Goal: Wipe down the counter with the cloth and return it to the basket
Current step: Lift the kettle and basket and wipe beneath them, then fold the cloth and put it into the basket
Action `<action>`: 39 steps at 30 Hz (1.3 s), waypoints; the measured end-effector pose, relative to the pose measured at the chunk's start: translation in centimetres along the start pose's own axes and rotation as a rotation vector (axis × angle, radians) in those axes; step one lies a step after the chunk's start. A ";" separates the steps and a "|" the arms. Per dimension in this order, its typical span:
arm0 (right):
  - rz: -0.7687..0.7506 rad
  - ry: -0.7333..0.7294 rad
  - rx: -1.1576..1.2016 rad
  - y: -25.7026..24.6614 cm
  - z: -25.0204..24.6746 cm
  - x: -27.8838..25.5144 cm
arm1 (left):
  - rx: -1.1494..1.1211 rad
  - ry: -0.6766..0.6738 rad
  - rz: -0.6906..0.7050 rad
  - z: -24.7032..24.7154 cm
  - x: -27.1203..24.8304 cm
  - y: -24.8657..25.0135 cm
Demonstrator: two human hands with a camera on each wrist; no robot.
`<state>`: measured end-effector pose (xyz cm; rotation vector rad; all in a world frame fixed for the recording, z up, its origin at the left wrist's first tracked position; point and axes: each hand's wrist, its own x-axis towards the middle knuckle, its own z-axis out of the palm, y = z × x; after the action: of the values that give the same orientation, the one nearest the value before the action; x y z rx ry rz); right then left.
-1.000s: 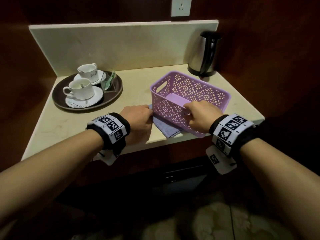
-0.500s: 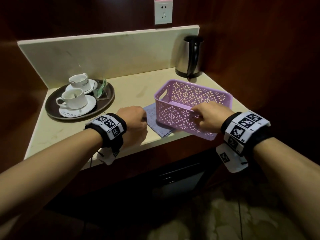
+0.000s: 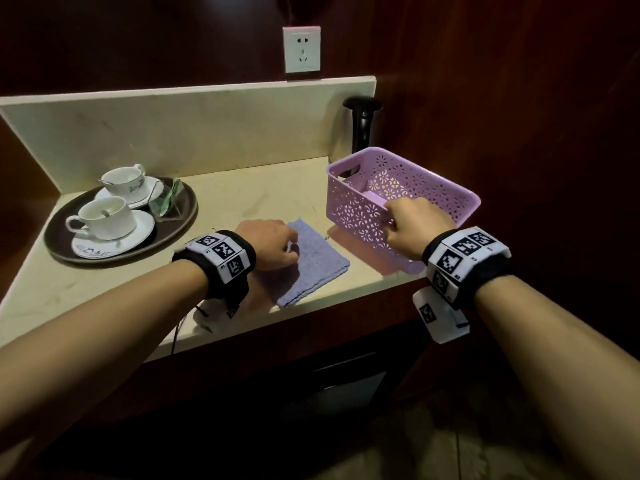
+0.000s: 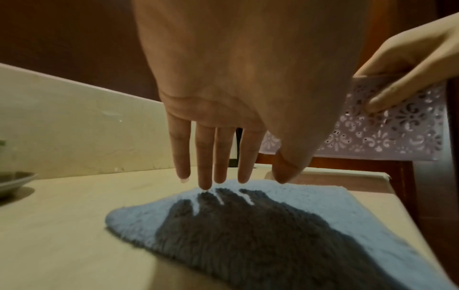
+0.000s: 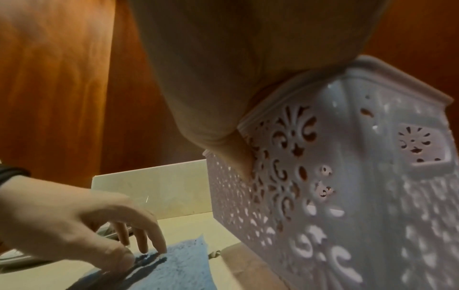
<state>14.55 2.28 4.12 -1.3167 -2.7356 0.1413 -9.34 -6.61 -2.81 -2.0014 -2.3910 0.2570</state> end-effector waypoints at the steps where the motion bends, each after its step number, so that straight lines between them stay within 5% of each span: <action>1: 0.004 -0.011 0.010 0.4 0.2 0.6 | 0.009 -0.022 -0.010 0.0 0.4 -0.1; 12: 0.008 -0.067 -0.022 2.2 1.9 4.8 | -0.021 -0.121 -0.199 1.2 2.1 -2.3; 33: 0.081 -0.099 0.029 0.7 2.0 4.8 | -0.092 -0.186 -0.294 0.4 2.7 -2.6; 39: 0.111 0.010 0.074 -0.1 2.0 5.6 | -0.172 -0.202 -0.266 0.0 3.0 -2.4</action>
<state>10.75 6.51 2.43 -1.4452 -2.6225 0.2416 -12.27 -4.05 -2.73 -1.7627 -2.8605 0.2660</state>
